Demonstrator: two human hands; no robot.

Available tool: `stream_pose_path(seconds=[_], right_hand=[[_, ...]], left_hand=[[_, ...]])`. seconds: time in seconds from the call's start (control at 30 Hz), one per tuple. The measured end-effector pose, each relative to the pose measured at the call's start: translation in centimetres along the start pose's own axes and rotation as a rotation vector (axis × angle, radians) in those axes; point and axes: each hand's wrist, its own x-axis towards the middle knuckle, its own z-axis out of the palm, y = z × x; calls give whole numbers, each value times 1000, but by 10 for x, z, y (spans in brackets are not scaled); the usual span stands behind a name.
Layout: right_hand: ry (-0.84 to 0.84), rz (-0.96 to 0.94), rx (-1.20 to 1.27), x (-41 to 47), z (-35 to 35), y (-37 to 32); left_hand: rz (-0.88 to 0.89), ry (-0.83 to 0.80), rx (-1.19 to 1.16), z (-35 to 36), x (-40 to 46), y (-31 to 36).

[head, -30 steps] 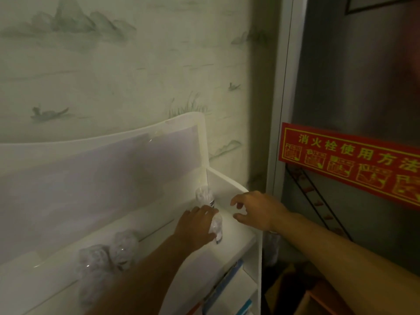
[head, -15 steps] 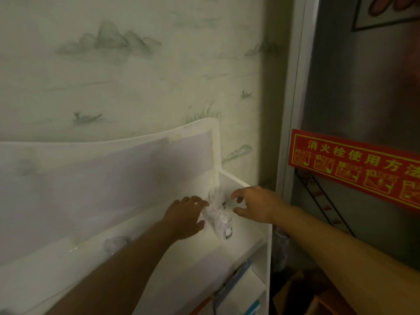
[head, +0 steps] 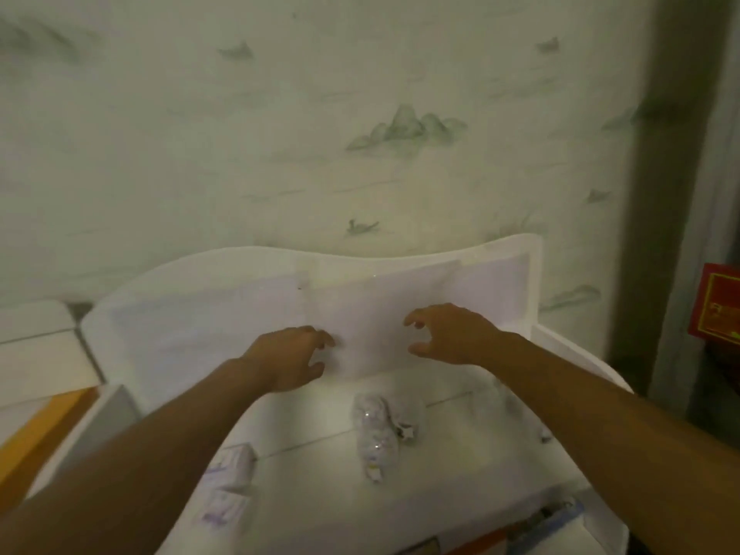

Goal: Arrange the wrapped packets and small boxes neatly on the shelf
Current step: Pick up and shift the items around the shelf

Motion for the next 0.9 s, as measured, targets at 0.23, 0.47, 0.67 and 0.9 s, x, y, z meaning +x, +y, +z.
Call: stream_pose_path(seconds=[0.23, 0.47, 0.67, 0.9], right_hand=[[3, -141, -19, 18, 12, -113], [12, -229, -34, 23, 29, -258], [-4, -325, -32, 13, 69, -399], [-89, -389, -54, 6, 103, -501]], left_hand=[[-94, -9, -8, -8, -84, -83], [-179, 45, -14, -9, -196, -193], [-249, 89, -50, 6, -313, -300], [-341, -20, 9, 36, -408, -376]])
